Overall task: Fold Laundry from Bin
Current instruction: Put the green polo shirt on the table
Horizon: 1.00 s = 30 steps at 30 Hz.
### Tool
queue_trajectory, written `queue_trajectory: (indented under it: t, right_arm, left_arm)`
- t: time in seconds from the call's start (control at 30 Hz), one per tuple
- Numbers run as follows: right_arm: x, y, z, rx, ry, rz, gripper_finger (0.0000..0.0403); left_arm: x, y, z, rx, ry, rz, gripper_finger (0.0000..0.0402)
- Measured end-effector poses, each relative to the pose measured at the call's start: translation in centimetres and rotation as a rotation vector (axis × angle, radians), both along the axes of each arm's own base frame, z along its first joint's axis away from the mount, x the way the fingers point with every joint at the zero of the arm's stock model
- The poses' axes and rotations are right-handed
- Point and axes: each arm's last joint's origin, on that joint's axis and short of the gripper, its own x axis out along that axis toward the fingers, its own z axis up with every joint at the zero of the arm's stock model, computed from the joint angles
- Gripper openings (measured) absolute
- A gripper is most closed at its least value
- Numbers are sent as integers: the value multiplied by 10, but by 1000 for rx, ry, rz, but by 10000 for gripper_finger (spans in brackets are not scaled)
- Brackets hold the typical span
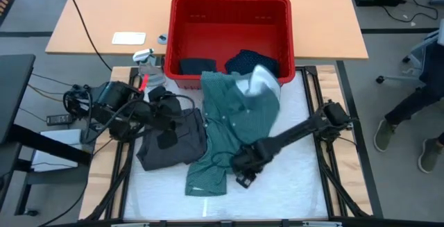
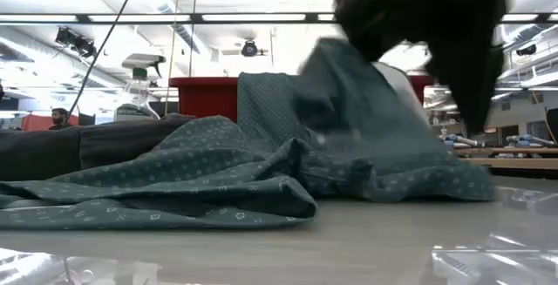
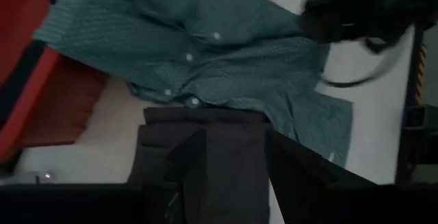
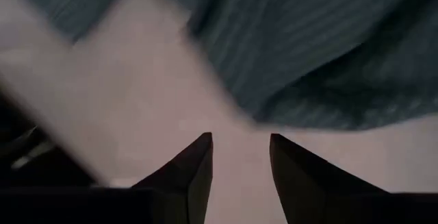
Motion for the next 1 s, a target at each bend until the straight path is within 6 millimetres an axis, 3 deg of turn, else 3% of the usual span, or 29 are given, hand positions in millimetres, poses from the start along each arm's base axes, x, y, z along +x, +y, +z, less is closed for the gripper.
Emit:
queue_trajectory:
  t: [0.17,0.3,0.4,0.53,0.7,0.87,1.0]
  right_arm:
    - [-20,1,48,-88,-165,-77,154]
    - [-28,-36,71,-415,-279,-225,153]
    - [-26,-68,71,-604,-250,-283,152]
    - [-9,-101,58,-765,-230,-290,150]
    - [18,-138,28,-857,-194,-292,150]
    - [34,-168,-11,-813,-85,-292,150]
    - [38,-176,-41,-720,16,-245,150]
  left_arm:
    - [6,15,1,19,-14,18,153]
    - [12,25,3,28,-48,31,153]
    - [17,32,6,25,-92,44,153]
    - [20,37,8,1,-122,44,153]
    - [20,38,8,1,-120,45,153]
    - [19,38,7,-6,-109,58,153]
    - [15,39,4,2,-70,88,153]
